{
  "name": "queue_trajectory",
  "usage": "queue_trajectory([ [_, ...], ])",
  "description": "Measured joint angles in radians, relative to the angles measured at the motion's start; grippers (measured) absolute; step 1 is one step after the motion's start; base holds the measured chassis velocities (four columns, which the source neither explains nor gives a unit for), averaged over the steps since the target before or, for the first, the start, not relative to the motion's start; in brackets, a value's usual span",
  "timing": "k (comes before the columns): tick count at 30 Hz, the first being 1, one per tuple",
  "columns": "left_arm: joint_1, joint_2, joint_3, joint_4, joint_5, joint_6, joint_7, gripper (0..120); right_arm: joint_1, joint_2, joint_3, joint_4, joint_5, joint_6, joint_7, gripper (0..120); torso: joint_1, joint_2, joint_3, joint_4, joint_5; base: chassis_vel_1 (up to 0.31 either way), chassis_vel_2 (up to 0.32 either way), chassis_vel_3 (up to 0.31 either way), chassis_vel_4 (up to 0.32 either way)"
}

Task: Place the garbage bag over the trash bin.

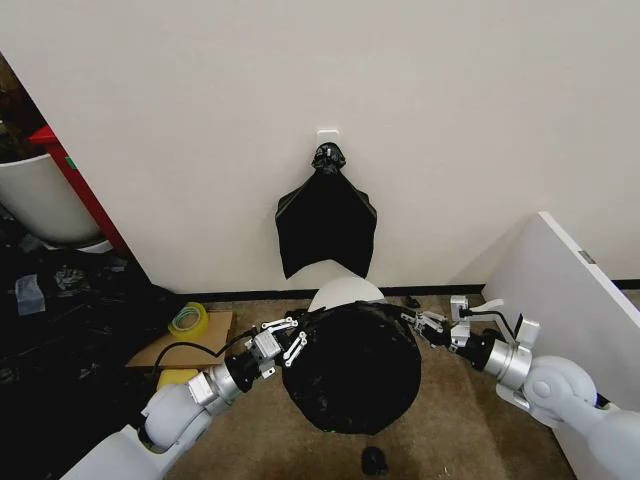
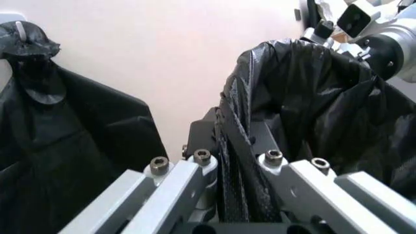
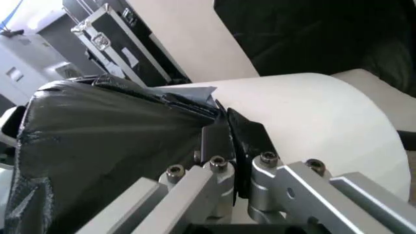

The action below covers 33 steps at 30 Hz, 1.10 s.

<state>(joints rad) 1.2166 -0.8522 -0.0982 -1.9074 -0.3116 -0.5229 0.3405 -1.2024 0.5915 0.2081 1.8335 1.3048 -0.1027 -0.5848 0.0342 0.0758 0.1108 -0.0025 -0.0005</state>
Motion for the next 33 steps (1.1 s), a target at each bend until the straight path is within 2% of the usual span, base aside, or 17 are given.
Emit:
queue_trajectory([
  [8, 0.002, -0.010, -0.001, 0.011, -0.011, 0.003, -0.007, 4, -0.015, 0.009, 0.017, -0.004, -0.060, 0.026, 0.003, 1, 0.000, 0.000, 0.000, 0.0001, -0.0001, 0.000, 0.000, 0.000, 0.000],
  [14, 0.003, -0.009, -0.004, 0.019, -0.015, 0.003, -0.009, 4, -0.026, 0.013, 0.041, -0.009, -0.068, 0.047, 0.023, 19, 0.000, 0.000, 0.000, 0.0000, 0.0000, 0.000, 0.000, 0.000, 0.000],
  [15, 0.003, -0.010, -0.004, 0.022, -0.015, 0.003, -0.009, 4, -0.028, 0.013, 0.045, -0.011, -0.073, 0.053, 0.023, 28, 0.000, 0.000, 0.000, 0.0001, -0.0001, 0.000, 0.000, 0.000, 0.000],
  [17, 0.003, -0.010, -0.004, 0.023, -0.015, 0.003, -0.009, 4, -0.028, 0.013, 0.047, -0.014, -0.076, 0.055, 0.023, 31, 0.000, 0.000, 0.000, 0.0000, -0.0003, 0.000, 0.000, 0.000, 0.000],
  [19, 0.004, -0.010, -0.004, 0.027, -0.015, 0.003, -0.009, 4, -0.028, 0.014, 0.051, -0.031, -0.094, 0.064, 0.019, 43, 0.000, 0.000, 0.000, 0.0000, -0.0001, 0.000, 0.000, 0.000, 0.000],
  [20, 0.004, -0.010, -0.004, 0.027, -0.015, 0.003, -0.009, 4, -0.028, 0.014, 0.051, -0.031, -0.094, 0.064, 0.019, 43, 0.000, 0.000, 0.000, 0.0000, -0.0001, 0.000, 0.000, 0.000, 0.000],
  [21, 0.004, -0.011, -0.006, 0.030, -0.017, 0.005, -0.010, 4, -0.028, 0.016, 0.055, -0.041, -0.101, 0.069, 0.017, 48, 0.000, 0.000, 0.000, 0.0000, 0.0001, 0.000, 0.000, 0.000, 0.000],
  [24, 0.016, -0.021, -0.018, 0.045, -0.047, 0.043, -0.073, 4, -0.037, 0.029, 0.088, -0.057, -0.108, 0.093, 0.057, 61, 0.000, 0.000, 0.000, -0.0001, -0.0001, 0.000, 0.000, 0.000, 0.000],
  [25, 0.016, -0.021, -0.018, 0.045, -0.047, 0.043, -0.073, 4, -0.037, 0.029, 0.088, -0.057, -0.108, 0.093, 0.057, 61, 0.000, 0.000, 0.000, -0.0001, -0.0001, 0.000, 0.000, 0.000, 0.000],
  [27, 0.033, -0.031, -0.029, 0.046, -0.066, 0.075, -0.132, 4, -0.045, 0.045, 0.099, -0.026, -0.151, 0.132, 0.153, 71, 0.000, 0.000, 0.000, -0.0002, 0.0000, 0.000, 0.000, 0.000, 0.000],
  [28, 0.033, -0.031, -0.029, 0.046, -0.066, 0.075, -0.132, 4, -0.045, 0.045, 0.099, -0.026, -0.151, 0.132, 0.153, 71, 0.000, 0.000, 0.000, -0.0002, 0.0000, 0.000, 0.000, 0.000, 0.000],
  [29, 0.045, -0.044, -0.034, 0.046, -0.089, 0.098, -0.178, 4, -0.054, 0.061, 0.102, 0.040, -0.196, 0.160, 0.280, 77, 0.000, 0.000, 0.000, 0.0002, 0.0002, 0.000, 0.000, 0.000, 0.000],
  [31, 0.056, -0.061, -0.034, 0.042, -0.122, 0.129, -0.220, 4, -0.061, 0.083, 0.102, 0.118, -0.244, 0.157, 0.440, 88, 0.000, 0.000, 0.000, 0.0003, -0.0007, 0.000, 0.000, 0.000, 0.000],
  [32, 0.056, -0.061, -0.034, 0.042, -0.122, 0.129, -0.220, 4, -0.061, 0.083, 0.102, 0.118, -0.244, 0.157, 0.440, 88, 0.000, 0.000, 0.000, 0.0003, -0.0007, 0.000, 0.000, 0.000, 0.000],
  [33, 0.059, -0.067, -0.031, 0.037, -0.137, 0.144, -0.235, 4, -0.063, 0.093, 0.102, 0.148, -0.273, 0.152, 0.499, 89, 0.000, 0.000, 0.000, 0.0002, -0.0006, 0.000, 0.000, 0.000, 0.000],
])
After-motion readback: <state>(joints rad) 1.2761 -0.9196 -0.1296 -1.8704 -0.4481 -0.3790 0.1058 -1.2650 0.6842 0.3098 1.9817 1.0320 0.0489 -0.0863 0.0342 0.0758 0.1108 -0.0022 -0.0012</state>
